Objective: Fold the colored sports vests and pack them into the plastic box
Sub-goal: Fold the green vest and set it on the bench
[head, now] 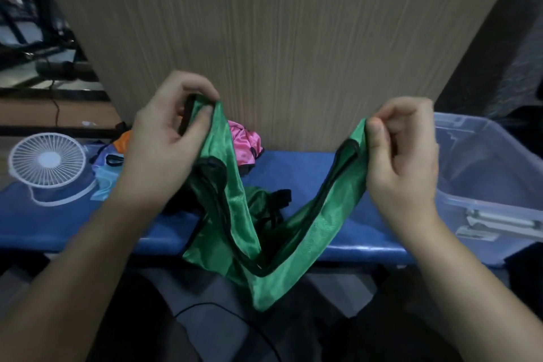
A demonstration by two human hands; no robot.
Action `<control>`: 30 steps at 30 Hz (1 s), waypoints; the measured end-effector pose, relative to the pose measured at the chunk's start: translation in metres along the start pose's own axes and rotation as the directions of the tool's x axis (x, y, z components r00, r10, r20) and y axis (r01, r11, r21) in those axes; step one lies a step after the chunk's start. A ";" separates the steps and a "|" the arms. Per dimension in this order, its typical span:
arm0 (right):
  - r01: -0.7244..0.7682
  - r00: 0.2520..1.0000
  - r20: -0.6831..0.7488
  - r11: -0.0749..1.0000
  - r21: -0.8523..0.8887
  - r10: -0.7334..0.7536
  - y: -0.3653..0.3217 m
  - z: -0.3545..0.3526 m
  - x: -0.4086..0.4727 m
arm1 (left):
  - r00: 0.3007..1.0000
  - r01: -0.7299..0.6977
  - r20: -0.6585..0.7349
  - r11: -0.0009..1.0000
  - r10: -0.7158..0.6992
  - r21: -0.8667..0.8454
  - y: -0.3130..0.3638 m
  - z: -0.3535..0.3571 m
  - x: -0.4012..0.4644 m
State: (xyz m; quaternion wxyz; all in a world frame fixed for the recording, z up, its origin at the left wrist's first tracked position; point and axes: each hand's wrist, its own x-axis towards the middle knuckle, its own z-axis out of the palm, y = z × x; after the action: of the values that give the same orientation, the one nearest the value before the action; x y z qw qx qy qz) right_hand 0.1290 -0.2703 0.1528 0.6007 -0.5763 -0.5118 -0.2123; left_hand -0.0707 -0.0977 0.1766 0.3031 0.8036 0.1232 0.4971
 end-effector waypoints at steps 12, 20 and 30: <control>-0.029 0.837 0.535 0.986 -0.165 0.114 -0.057 -0.044 0.044 | 0.923 -0.136 0.382 0.961 0.035 0.240 0.052 -0.030 0.012; 0.181 0.798 0.600 0.928 -0.326 0.055 -0.120 -0.078 0.053 | 0.959 -0.220 0.247 0.918 0.141 0.330 0.105 -0.060 0.005; 0.452 0.883 0.317 0.809 -0.377 -0.346 -0.201 -0.126 0.073 | 0.941 -0.318 0.010 0.875 0.338 0.365 0.176 -0.099 0.016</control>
State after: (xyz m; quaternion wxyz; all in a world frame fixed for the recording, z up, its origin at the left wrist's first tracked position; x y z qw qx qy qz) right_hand 0.0341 -0.4100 0.3344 0.3319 -0.5962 -0.6273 -0.3754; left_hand -0.1680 -0.1922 0.3270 0.0583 0.8409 0.0827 0.5316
